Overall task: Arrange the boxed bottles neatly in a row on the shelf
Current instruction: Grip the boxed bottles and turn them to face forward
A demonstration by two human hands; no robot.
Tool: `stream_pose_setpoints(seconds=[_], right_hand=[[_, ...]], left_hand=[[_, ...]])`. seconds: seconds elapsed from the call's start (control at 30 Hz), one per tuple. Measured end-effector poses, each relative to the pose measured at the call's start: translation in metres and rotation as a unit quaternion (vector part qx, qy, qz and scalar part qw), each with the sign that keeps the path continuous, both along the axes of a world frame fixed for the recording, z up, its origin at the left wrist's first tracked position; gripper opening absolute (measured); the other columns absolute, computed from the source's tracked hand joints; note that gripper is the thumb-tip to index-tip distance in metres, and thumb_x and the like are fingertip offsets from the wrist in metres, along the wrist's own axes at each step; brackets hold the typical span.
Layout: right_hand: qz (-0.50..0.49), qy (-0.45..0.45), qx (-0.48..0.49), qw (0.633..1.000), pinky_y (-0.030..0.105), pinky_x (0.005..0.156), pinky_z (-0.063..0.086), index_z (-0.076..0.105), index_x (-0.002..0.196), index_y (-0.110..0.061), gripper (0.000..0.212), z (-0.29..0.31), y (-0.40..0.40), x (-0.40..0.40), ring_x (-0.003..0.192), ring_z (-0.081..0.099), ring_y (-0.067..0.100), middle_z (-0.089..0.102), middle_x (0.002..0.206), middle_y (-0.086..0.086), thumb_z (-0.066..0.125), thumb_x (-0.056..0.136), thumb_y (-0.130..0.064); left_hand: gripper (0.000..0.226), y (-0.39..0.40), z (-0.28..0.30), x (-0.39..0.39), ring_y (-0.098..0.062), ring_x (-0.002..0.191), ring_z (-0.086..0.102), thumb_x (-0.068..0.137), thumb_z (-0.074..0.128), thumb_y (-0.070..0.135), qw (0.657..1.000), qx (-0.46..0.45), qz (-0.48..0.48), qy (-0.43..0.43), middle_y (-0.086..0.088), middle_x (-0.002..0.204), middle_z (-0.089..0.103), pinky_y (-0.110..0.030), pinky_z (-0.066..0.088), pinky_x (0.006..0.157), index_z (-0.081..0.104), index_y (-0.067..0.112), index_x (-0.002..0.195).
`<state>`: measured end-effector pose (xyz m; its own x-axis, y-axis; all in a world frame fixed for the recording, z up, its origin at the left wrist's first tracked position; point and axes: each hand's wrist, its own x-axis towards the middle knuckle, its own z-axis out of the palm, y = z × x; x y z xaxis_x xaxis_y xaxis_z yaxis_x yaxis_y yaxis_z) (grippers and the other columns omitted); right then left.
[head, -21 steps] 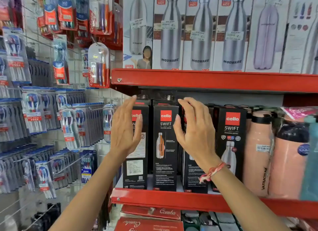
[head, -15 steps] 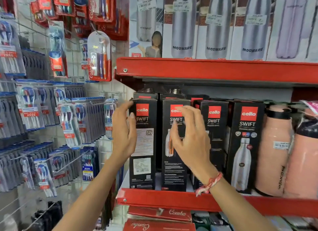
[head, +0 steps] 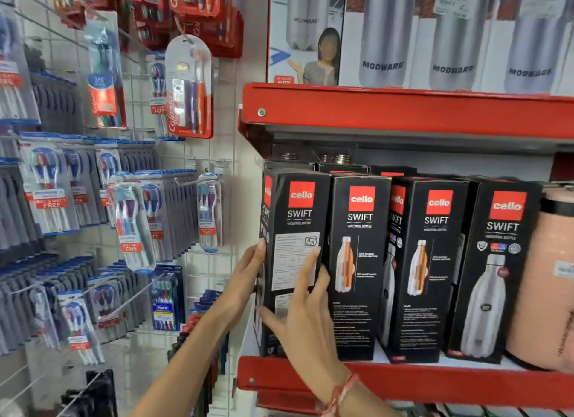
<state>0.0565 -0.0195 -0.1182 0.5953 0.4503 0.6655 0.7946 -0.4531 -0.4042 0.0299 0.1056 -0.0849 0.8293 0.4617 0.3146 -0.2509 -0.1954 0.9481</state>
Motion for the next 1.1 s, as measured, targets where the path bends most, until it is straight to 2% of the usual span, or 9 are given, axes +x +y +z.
stream_pose_setpoints(seconds=[0.17,0.27,0.37,0.57,0.63,0.77,0.93,1.03,1.1], right_hand=[[0.116,-0.001,0.028,0.993,0.018,0.11,0.014,-0.05,0.129,-0.037,0.125,0.035,-0.015,0.012,0.148,0.003,0.014,-0.017,0.157,-0.001,0.067,0.085,-0.042],[0.164,0.053,0.015,0.985,0.026,0.118,0.007,-0.046,0.132,-0.037,0.122,0.054,-0.022,0.02,0.146,-0.014,0.005,-0.032,0.158,-0.005,0.067,0.087,-0.031],[0.185,0.118,-0.017,0.976,0.033,0.122,0.011,-0.034,0.143,-0.03,0.116,0.06,-0.021,0.026,0.15,-0.005,0.011,-0.019,0.163,-0.002,0.068,0.088,-0.02],[0.134,0.145,-0.02,0.98,-0.015,0.083,0.0,-0.02,0.15,-0.021,0.106,0.047,-0.015,0.036,0.141,0.014,0.004,0.003,0.154,-0.017,0.062,0.087,0.001],[0.143,0.149,-0.013,0.978,-0.018,0.073,0.007,-0.02,0.15,-0.022,0.107,0.043,-0.012,0.042,0.136,0.018,0.001,0.01,0.147,-0.02,0.061,0.086,0.005],[0.145,0.161,-0.01,0.976,-0.015,0.07,0.021,-0.021,0.15,-0.026,0.109,0.032,-0.01,0.048,0.129,0.022,-0.001,0.01,0.162,-0.006,0.061,0.085,0.006],[0.119,0.137,-0.014,0.983,-0.002,0.077,0.034,-0.017,0.151,-0.027,0.106,0.027,-0.013,0.044,0.131,0.041,0.011,0.029,0.158,-0.004,0.063,0.087,0.0],[0.055,0.039,0.015,0.998,0.028,0.096,0.048,0.012,0.154,-0.023,0.088,0.026,-0.021,0.034,0.113,0.061,0.022,0.059,0.136,0.003,0.067,0.087,-0.013],[0.014,-0.055,0.114,0.992,0.039,0.083,0.058,0.044,0.143,-0.019,0.064,0.026,-0.032,0.03,0.092,0.07,0.019,0.071,0.116,0.005,0.07,0.085,-0.013]], left_hand=[[0.033,-0.002,0.031,-0.03,0.009,0.092,0.066,0.088,0.05,0.025,0.994,0.072,-0.04,-0.078,0.032,0.092,0.071,-0.009,0.051,0.069,0.044,0.047,0.113],[0.067,-0.004,0.035,-0.041,-0.004,0.103,0.066,0.081,0.064,0.017,0.984,0.137,-0.031,-0.107,0.015,0.109,0.071,-0.023,0.055,0.081,0.032,0.05,0.13],[0.086,-0.005,0.02,-0.036,-0.01,0.11,0.064,0.077,0.07,0.021,0.981,0.152,0.026,-0.117,0.01,0.12,0.067,-0.038,0.055,0.089,0.02,0.047,0.142],[0.09,-0.008,-0.005,-0.016,-0.002,0.116,0.059,0.077,0.068,0.03,0.974,0.183,0.091,-0.095,0.037,0.123,0.056,-0.044,0.053,0.092,0.009,0.055,0.14],[0.091,-0.009,-0.007,-0.013,-0.002,0.117,0.057,0.078,0.068,0.031,0.972,0.193,0.104,-0.084,0.045,0.123,0.05,-0.045,0.053,0.092,0.007,0.054,0.141],[0.092,-0.014,-0.016,-0.01,0.008,0.111,0.056,0.081,0.067,0.021,0.969,0.204,0.127,-0.063,0.024,0.132,0.054,-0.042,0.053,0.093,0.005,0.053,0.142],[0.091,-0.023,-0.016,-0.009,0.016,0.091,0.056,0.083,0.065,0.02,0.963,0.212,0.155,-0.054,0.038,0.117,0.051,-0.042,0.054,0.087,0.004,0.054,0.141],[0.091,-0.028,-0.016,-0.013,-0.003,0.102,0.063,0.083,0.065,0.025,0.959,0.218,0.177,-0.041,0.036,0.114,0.052,-0.042,0.054,0.086,0.002,0.056,0.14],[0.089,-0.031,-0.017,-0.015,-0.012,0.11,0.063,0.082,0.065,0.03,0.961,0.202,0.185,-0.033,0.022,0.126,0.057,-0.044,0.052,0.092,0.002,0.058,0.139]])
